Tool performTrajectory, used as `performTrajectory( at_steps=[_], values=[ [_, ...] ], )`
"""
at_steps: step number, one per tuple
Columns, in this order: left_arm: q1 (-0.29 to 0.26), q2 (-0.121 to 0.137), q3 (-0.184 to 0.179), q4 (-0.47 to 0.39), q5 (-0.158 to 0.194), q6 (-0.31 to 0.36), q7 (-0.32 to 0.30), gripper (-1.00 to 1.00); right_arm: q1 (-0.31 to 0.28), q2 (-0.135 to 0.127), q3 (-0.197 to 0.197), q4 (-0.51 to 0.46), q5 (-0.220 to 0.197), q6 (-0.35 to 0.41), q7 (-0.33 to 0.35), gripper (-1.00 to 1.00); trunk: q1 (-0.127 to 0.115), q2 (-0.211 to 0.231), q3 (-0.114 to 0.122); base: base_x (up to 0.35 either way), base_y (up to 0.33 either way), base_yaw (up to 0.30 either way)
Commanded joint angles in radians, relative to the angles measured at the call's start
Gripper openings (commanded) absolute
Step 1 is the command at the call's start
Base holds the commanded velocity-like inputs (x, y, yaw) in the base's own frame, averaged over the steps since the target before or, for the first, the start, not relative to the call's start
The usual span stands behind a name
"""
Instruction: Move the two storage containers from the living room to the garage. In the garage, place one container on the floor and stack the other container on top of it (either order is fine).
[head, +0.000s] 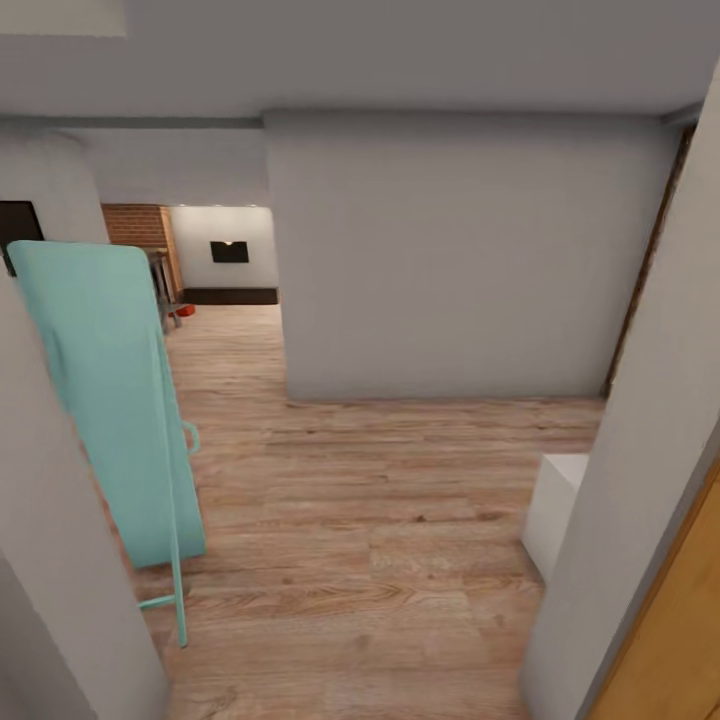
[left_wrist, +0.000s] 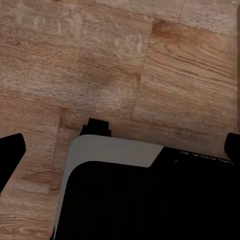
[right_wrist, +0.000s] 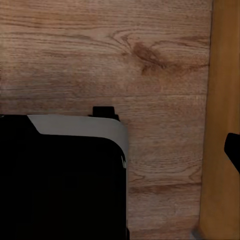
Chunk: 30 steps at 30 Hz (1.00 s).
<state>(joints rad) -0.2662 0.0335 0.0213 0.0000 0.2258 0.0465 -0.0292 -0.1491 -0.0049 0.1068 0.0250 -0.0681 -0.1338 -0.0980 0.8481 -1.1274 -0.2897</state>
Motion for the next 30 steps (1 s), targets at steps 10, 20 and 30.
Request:
performTrajectory(
  at_steps=[10,20,30],
  values=[
    [-0.001,0.0,0.002,0.0,0.007,0.004,-0.003,1.0,-0.001,0.001,0.009,0.003,-0.007,-0.003,-0.002,1.0,0.001,-0.001,-0.001,0.324,0.0,0.0],
    [-0.001,0.0,0.002,0.0,0.007,0.004,-0.003,1.0,-0.001,-0.001,0.008,0.003,-0.009,-0.005,-0.003,1.0,0.001,-0.001,-0.001,0.324,0.0,0.0],
    [-0.001,-0.001,0.002,0.0,0.007,0.003,-0.003,1.0,-0.001,0.01,-0.002,0.003,-0.01,-0.011,-0.002,1.0,0.001,-0.001,-0.001,0.324,0.0,0.0]
  ],
)
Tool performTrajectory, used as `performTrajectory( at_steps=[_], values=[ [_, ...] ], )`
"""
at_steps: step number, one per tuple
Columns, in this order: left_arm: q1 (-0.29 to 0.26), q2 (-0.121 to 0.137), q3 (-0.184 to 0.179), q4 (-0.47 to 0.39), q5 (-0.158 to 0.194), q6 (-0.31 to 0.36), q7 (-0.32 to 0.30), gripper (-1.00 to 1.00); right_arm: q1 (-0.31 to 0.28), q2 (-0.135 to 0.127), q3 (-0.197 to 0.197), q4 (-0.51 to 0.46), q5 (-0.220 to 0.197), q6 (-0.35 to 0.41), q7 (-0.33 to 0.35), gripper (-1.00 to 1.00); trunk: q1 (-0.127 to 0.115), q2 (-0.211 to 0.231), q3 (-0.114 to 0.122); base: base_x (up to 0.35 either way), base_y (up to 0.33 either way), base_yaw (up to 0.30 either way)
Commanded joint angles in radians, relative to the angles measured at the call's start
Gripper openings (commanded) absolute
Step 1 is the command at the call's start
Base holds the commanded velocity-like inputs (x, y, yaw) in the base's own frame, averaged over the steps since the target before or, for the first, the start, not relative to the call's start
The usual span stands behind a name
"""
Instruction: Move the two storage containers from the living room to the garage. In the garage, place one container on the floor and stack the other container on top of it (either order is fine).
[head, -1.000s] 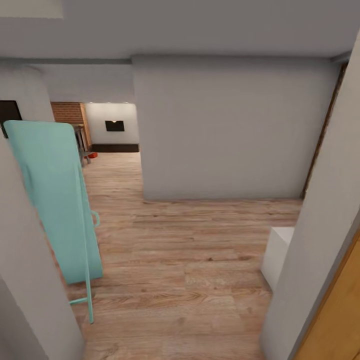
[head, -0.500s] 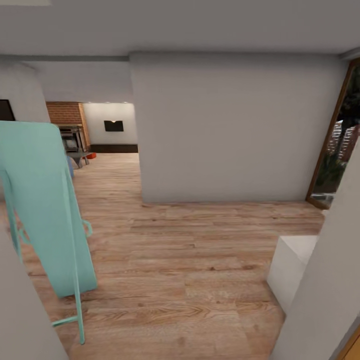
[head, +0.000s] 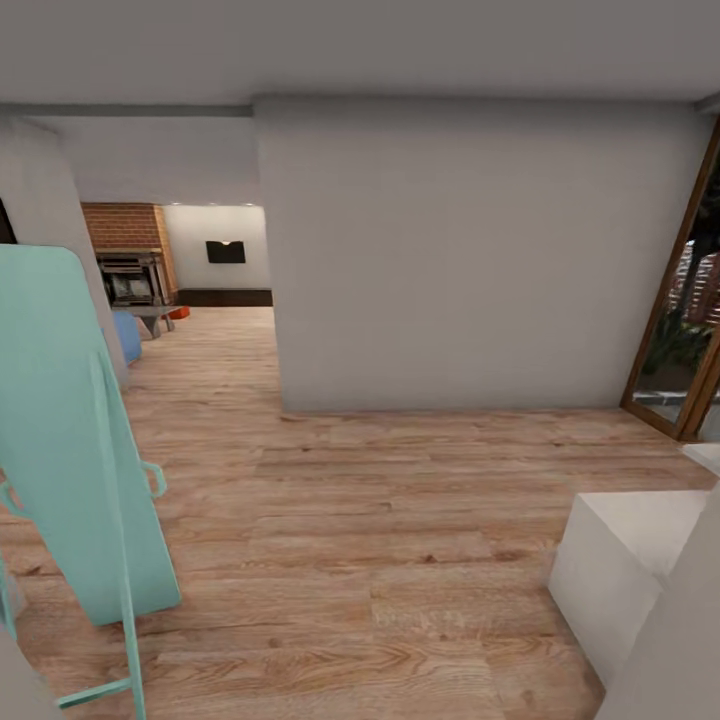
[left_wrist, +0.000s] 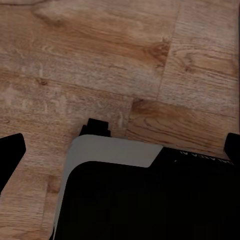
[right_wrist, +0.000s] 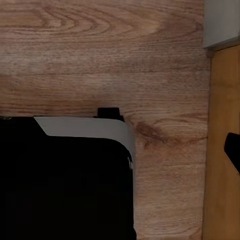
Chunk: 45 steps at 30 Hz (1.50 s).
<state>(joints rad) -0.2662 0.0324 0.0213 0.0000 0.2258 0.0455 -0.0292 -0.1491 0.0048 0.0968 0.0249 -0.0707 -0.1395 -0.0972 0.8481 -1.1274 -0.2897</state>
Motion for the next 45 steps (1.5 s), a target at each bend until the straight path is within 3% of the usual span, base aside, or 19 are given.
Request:
performTrajectory(
  at_steps=[1,45],
  values=[
    [-0.001,0.0,0.002,0.0,0.007,0.004,-0.003,1.0,-0.001,0.001,0.008,0.003,-0.008,-0.005,-0.003,1.0,0.001,-0.001,-0.001,0.324,0.0,0.0],
    [-0.001,0.0,0.002,0.0,0.007,0.004,-0.003,1.0,-0.001,0.001,0.01,0.003,-0.008,-0.005,-0.002,1.0,0.001,-0.001,-0.001,0.324,0.0,0.0]
  ],
)
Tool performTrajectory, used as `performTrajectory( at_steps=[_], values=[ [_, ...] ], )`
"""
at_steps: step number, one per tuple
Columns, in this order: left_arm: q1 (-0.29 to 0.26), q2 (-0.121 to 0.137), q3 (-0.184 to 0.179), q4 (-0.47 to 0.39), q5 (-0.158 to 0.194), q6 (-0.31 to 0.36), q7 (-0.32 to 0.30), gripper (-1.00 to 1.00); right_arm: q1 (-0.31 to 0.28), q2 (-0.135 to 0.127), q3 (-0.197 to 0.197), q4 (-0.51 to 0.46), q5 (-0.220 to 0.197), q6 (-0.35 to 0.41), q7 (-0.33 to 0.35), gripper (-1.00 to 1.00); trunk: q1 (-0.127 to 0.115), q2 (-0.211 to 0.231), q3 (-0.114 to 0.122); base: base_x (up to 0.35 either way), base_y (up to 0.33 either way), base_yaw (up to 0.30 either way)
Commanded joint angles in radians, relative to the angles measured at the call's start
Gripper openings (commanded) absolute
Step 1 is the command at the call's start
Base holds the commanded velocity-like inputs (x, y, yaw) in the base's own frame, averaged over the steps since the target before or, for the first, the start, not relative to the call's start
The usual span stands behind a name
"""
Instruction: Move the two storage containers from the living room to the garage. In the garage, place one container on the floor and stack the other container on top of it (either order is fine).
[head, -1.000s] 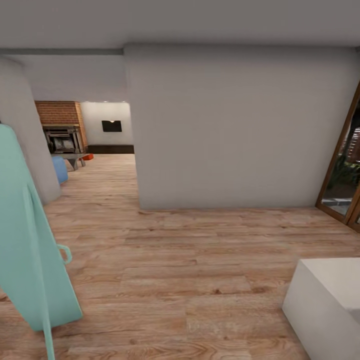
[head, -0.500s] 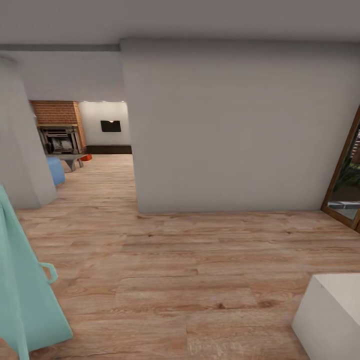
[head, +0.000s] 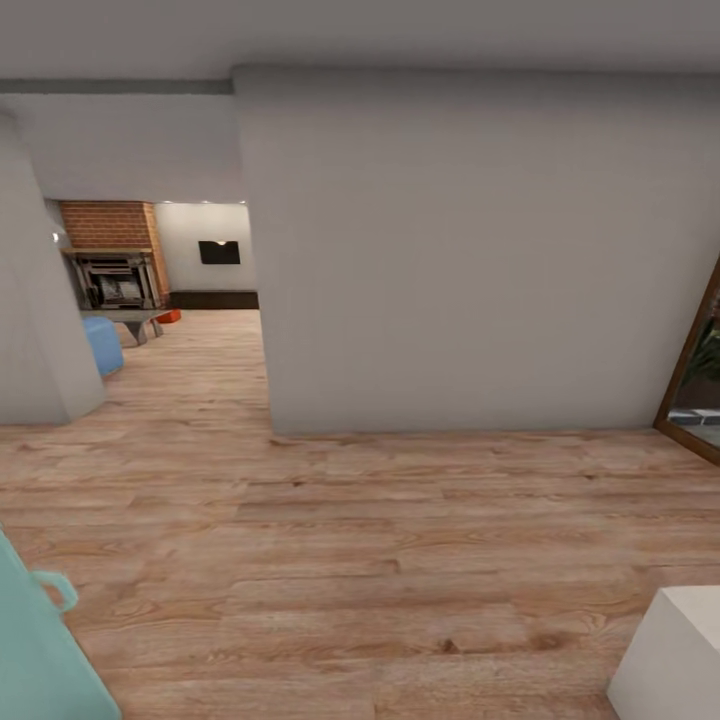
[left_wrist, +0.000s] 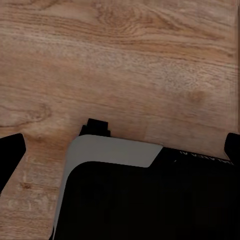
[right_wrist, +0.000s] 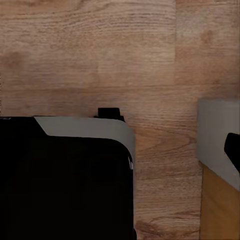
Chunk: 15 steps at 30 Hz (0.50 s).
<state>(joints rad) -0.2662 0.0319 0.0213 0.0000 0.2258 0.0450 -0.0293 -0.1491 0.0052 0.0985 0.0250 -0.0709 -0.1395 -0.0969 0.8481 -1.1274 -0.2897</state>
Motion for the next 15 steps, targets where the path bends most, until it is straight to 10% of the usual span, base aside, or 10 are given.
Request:
performTrajectory(
  at_steps=[1,15],
  values=[
    [-0.001,0.0,0.002,0.0,0.007,0.004,-0.003,1.0,-0.001,0.001,0.008,0.003,-0.007,-0.005,-0.003,1.0,0.001,-0.001,-0.001,0.324,0.0,0.0],
    [-0.001,0.0,0.002,0.0,0.007,0.004,-0.004,1.0,-0.001,0.0,0.009,0.003,-0.008,-0.005,-0.003,1.0,0.001,-0.001,-0.001,0.324,0.0,0.0]
  ],
)
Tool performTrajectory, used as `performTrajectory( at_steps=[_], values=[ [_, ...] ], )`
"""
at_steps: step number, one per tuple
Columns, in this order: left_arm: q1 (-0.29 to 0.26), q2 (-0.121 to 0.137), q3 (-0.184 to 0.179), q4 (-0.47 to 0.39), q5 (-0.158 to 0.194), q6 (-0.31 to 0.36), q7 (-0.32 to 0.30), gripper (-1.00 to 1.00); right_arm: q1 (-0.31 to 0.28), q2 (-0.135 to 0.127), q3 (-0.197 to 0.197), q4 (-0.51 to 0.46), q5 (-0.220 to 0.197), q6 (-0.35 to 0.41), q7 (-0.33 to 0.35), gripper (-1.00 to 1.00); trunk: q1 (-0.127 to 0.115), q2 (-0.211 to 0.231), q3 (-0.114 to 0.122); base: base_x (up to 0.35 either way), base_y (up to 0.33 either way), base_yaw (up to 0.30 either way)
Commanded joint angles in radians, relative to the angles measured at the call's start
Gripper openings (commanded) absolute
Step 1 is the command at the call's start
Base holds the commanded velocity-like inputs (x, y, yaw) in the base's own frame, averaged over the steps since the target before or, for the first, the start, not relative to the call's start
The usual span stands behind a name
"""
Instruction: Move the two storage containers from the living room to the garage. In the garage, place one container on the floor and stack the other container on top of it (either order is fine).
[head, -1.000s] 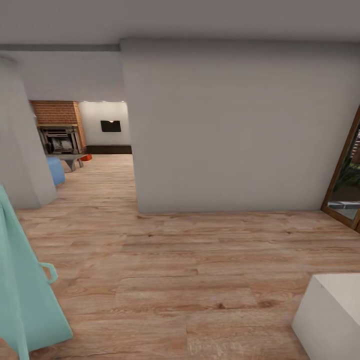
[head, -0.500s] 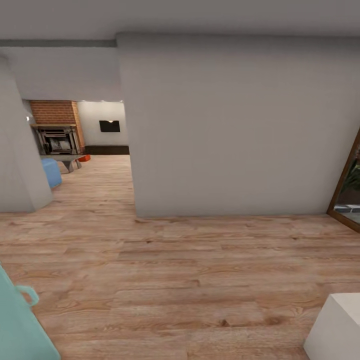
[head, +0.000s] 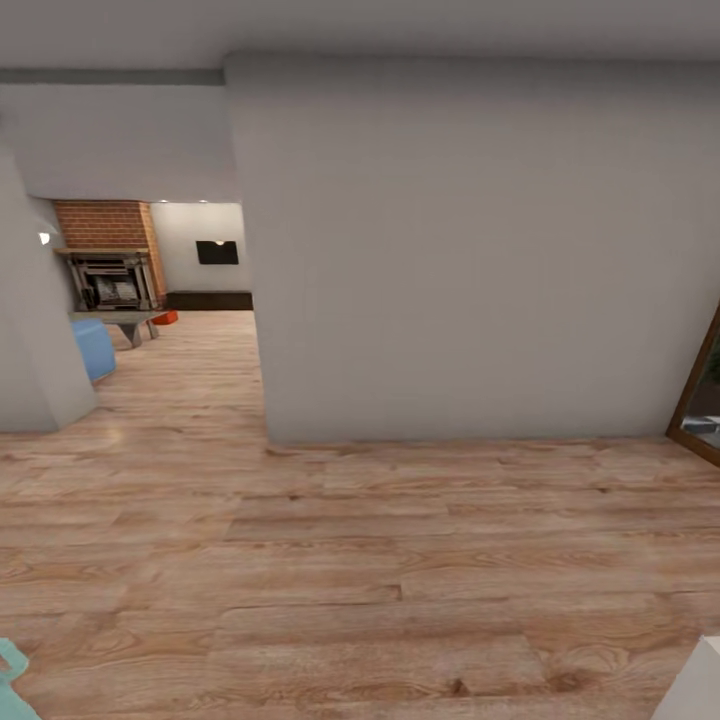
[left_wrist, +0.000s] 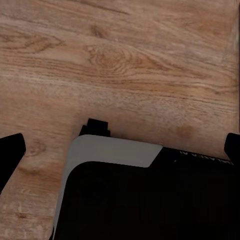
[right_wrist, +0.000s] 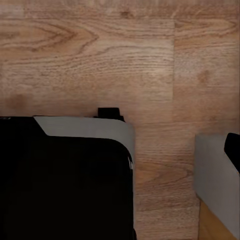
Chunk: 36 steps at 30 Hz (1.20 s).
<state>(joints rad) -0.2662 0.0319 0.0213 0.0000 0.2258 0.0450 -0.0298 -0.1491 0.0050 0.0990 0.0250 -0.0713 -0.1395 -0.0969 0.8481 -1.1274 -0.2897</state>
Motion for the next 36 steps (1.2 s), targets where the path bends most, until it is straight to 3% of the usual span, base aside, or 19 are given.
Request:
performTrajectory(
  at_steps=[1,30,36],
  values=[
    [-0.001,0.0,0.002,0.0,0.007,0.004,-0.003,1.0,-0.001,0.001,0.008,0.003,-0.007,-0.005,-0.003,1.0,0.001,-0.001,-0.001,0.324,0.0,0.0],
    [-0.001,0.003,0.002,0.0,0.009,-0.009,-0.002,1.0,-0.001,0.006,0.007,0.005,-0.009,0.002,-0.001,1.0,0.001,-0.001,-0.001,0.324,0.0,0.0],
    [-0.001,0.003,0.002,0.0,0.009,-0.01,-0.002,1.0,-0.001,0.003,0.01,0.006,-0.005,-0.005,-0.003,1.0,0.001,-0.001,-0.001,0.324,0.0,0.166]
  ],
)
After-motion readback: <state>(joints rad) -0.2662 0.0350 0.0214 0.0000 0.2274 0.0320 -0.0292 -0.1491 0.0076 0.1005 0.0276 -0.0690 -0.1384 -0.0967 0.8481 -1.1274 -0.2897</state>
